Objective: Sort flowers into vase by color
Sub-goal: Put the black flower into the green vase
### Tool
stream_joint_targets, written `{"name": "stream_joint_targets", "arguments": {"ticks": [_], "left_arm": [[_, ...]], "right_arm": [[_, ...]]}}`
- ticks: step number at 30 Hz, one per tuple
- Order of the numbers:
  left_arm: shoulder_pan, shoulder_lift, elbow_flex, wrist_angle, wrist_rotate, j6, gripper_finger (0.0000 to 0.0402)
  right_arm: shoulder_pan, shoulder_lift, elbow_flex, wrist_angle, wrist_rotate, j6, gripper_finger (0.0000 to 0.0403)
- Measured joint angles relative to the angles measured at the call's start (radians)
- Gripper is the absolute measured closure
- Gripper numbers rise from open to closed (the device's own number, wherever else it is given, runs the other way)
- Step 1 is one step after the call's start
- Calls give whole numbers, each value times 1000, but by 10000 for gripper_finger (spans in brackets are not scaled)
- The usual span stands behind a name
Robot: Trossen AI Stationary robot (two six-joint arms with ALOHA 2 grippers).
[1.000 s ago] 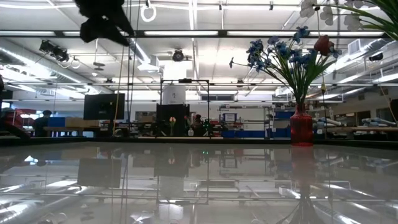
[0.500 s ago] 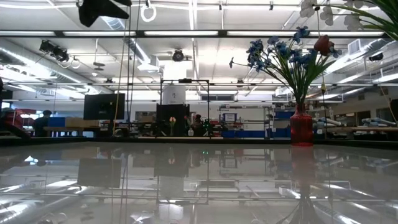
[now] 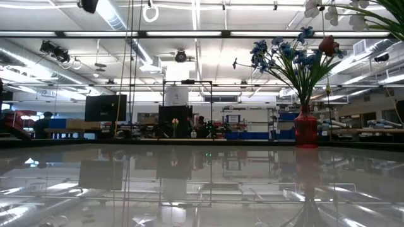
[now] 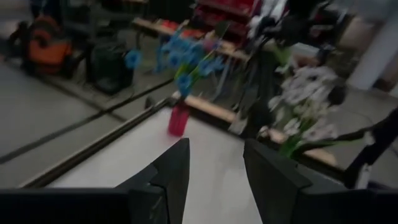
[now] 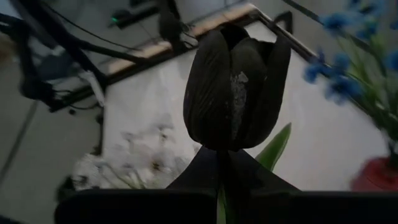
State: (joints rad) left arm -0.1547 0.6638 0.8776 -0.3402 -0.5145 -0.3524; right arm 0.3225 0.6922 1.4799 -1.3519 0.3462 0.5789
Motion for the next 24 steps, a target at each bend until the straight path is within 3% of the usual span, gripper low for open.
{"name": "stream_joint_targets", "arguments": {"ticks": [5, 11, 20, 24], "left_arm": [[0, 17, -1, 134, 33, 73, 246], [1, 17, -1, 150, 33, 144, 246], [1, 17, -1, 151, 33, 145, 246], [1, 17, -1, 151, 33, 146, 246]], "right_arm": [[0, 0, 0, 67, -104, 20, 390], [0, 0, 0, 114, -189, 63, 390], [0, 1, -1, 151, -191, -137, 390], [1, -5, -1, 153, -248, -248, 390]]}}
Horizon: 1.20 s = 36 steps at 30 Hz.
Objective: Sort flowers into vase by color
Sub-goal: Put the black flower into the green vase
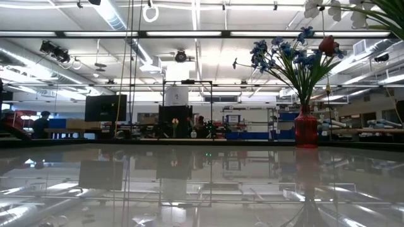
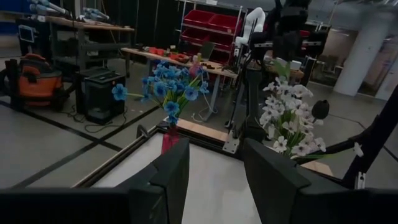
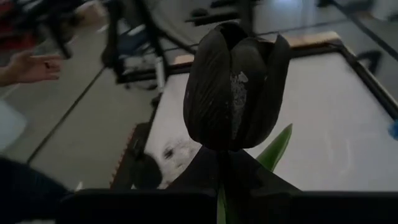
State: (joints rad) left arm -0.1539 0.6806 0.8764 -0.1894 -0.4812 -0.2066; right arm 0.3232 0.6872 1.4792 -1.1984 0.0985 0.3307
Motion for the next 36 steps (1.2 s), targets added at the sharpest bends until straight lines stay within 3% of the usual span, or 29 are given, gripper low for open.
{"name": "stream_joint_targets", "arguments": {"ticks": [4, 10, 13, 17, 21, 27, 32, 36], "left_arm": [[0, 0, 0, 0, 0, 0, 246], [0, 0, 0, -1, 0, 0, 246], [0, 0, 0, -2, 0, 0, 246], [0, 0, 0, -2, 0, 0, 246], [0, 0, 0, -2, 0, 0, 246], [0, 0, 0, -2, 0, 0, 246], [0, 0, 0, -2, 0, 0, 246], [0, 0, 0, -2, 0, 0, 246]], "right_arm": [[0, -24, 0, 0, -69, -131, 390], [0, -82, 18, -45, 22, -303, 390], [1, -82, 55, -151, -15, -311, 390], [1, -85, 75, -247, -219, -283, 390], [2, -86, 60, -196, -477, -236, 390], [2, -86, 40, 63, -622, -203, 390], [2, -86, 37, 178, -628, -262, 390], [2, -87, 26, 174, -553, -351, 390]]}}
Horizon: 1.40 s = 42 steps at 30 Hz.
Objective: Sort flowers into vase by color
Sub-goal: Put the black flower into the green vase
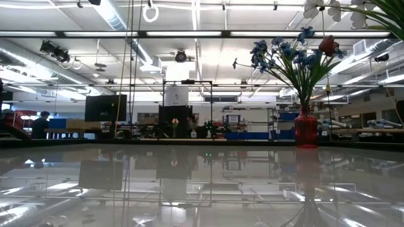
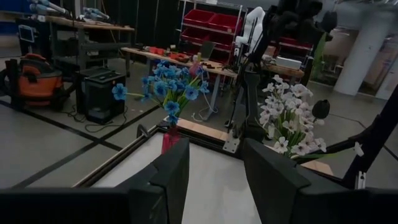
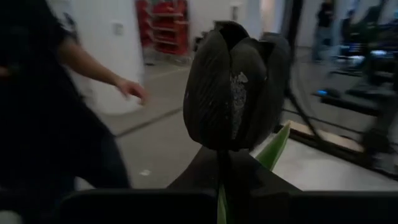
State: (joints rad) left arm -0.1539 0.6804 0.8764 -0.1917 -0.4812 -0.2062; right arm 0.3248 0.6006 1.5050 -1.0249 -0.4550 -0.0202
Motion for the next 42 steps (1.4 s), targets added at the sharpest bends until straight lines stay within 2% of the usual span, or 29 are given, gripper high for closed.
{"name": "stream_joint_targets", "arguments": {"ticks": [2, 12, 18, 28, 30, 35, 42], "left_arm": [[0, 0, 0, 0, 0, 0, 246], [0, 0, 0, 0, 0, 0, 246], [0, 0, 0, 0, 0, 0, 246], [0, 0, 0, 0, 0, 0, 246], [0, 0, 0, 0, 0, 0, 246], [0, 0, 0, 0, 0, 0, 246], [0, 0, 0, 0, 0, 0, 246]], "right_arm": [[0, 0, -16, 0, 40, -39, 390], [0, -7, -183, 67, 50, -105, 390], [0, -27, -266, 118, 107, -133, 390], [0, -32, -352, 138, 121, -133, 390], [0, -32, -373, 133, 95, -154, 390], [0, -32, -433, 127, 10, -161, 365], [0, -32, -457, 128, 14, -82, 319]]}}
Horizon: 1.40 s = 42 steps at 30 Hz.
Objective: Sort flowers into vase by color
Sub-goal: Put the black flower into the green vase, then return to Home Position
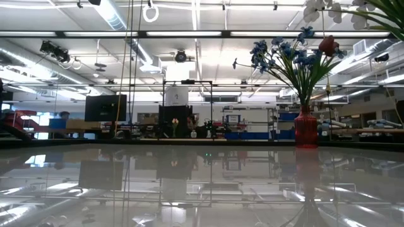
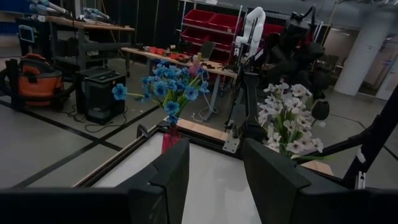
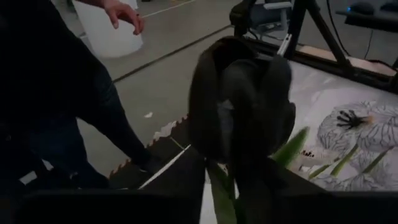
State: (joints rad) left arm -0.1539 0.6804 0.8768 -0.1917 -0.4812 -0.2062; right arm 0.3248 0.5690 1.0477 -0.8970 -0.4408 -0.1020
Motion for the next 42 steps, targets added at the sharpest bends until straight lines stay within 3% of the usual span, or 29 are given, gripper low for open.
{"name": "stream_joint_targets", "arguments": {"ticks": [10, 16, 25, 35, 42], "left_arm": [[0, 0, 0, 0, 0, 0, 246], [0, 0, 0, 0, 0, 0, 246], [0, 0, 0, 0, 0, 0, 246], [0, 0, 0, 0, 0, 0, 246], [0, 0, 0, 0, 0, 0, 246]], "right_arm": [[0, 0, 40, -49, -69, 181, 196], [0, -1, 107, -103, -110, 317, 156], [14, 51, 104, -223, -121, 291, 149], [14, 53, 300, -120, -98, 295, 149], [14, 52, 389, 54, 157, 285, 161]]}}
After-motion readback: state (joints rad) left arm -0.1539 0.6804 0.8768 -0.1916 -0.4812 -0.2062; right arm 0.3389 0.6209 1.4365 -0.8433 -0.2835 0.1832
